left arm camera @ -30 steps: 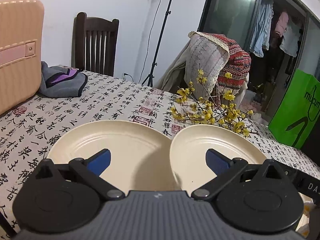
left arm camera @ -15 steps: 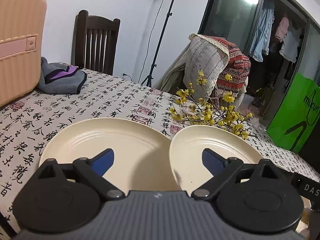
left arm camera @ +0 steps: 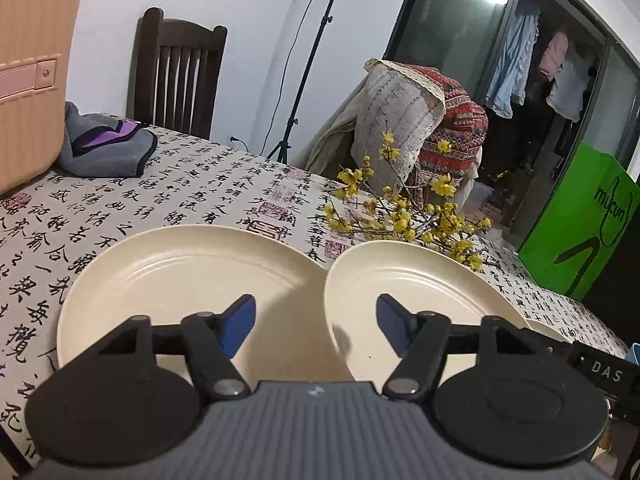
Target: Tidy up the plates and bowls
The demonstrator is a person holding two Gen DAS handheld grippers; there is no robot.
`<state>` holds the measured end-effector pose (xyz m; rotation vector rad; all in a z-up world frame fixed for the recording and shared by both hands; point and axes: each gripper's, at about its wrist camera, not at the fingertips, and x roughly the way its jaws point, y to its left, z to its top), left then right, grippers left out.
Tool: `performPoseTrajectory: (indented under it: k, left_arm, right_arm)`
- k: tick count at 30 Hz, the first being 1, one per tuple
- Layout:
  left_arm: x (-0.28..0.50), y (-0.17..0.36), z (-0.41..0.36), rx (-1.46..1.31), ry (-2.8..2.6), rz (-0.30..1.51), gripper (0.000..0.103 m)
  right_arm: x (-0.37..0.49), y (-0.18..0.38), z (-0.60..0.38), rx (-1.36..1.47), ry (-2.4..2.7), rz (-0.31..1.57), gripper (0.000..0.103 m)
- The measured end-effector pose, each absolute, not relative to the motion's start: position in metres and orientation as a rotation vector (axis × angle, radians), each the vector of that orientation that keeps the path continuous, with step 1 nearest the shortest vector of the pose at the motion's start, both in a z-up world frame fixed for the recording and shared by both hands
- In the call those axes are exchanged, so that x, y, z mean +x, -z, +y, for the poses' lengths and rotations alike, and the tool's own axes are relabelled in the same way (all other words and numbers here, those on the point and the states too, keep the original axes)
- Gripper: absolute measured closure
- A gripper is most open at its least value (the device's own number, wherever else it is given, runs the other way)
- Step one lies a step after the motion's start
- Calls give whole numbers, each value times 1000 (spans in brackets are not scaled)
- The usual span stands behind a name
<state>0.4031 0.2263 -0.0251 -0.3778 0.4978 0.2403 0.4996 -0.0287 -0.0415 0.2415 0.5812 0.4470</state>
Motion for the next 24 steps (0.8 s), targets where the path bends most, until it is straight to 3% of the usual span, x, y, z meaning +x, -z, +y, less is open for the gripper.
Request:
performPoseTrajectory:
  k: [8, 12, 19, 24]
  left_arm:
    - [407, 28, 226, -385, -212, 522, 56]
    - [408, 30, 226, -387, -206, 530, 60]
    - [408, 30, 221, -362, -193, 519, 76]
    - [408, 30, 217, -338, -187, 513, 82]
  right_arm:
    - [502, 45, -30, 262, -456, 608, 69]
    - [503, 46, -30, 270, -466, 621, 79]
    - [503, 47, -29, 264, -461, 622, 87]
    - [505, 48, -29, 259, -452, 629, 92]
